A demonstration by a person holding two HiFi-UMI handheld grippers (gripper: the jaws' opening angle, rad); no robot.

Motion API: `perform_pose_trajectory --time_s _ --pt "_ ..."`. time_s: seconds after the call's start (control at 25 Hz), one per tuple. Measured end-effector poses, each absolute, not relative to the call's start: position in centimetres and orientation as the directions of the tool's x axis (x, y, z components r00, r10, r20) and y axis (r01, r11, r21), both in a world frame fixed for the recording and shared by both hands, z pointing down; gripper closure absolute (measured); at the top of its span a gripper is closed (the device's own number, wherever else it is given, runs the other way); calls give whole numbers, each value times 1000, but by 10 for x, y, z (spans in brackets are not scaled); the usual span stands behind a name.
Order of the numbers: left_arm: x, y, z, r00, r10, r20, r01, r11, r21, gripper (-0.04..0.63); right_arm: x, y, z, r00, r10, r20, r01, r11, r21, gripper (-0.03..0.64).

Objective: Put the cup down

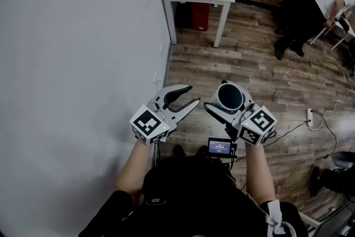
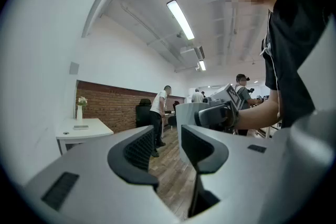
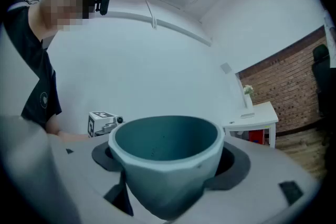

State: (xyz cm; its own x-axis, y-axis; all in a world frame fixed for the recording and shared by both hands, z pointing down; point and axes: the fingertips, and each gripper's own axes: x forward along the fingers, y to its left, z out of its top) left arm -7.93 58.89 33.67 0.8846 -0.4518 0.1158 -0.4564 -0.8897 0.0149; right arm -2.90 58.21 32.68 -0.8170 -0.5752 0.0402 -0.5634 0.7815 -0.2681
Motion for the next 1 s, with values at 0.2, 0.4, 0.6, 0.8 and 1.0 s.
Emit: perform_pose_trajectory --time_s 0.2,0.4,0.6,0.8,1.0 --pt "-80 590 337 886 -450 116 -454 -891 12 426 -32 582 327 -821 -570 41 -560 786 -261 199" --pt "-79 589 335 886 -451 109 -456 -890 18 426 -33 582 328 -822 -568 48 -559 788 -256 199" --pt "-77 590 336 887 -448 115 -453 -891 20 426 -33 583 328 -823 -565 55 -560 791 -248 199" --pt "-69 594 342 890 -441 118 -446 -895 23 426 -28 587 332 -823 -565 59 -562 793 -237 199" --pt "-52 590 337 885 -449 122 -455 -890 23 426 -6 584 330 -819 -571 56 -566 788 -240 199"
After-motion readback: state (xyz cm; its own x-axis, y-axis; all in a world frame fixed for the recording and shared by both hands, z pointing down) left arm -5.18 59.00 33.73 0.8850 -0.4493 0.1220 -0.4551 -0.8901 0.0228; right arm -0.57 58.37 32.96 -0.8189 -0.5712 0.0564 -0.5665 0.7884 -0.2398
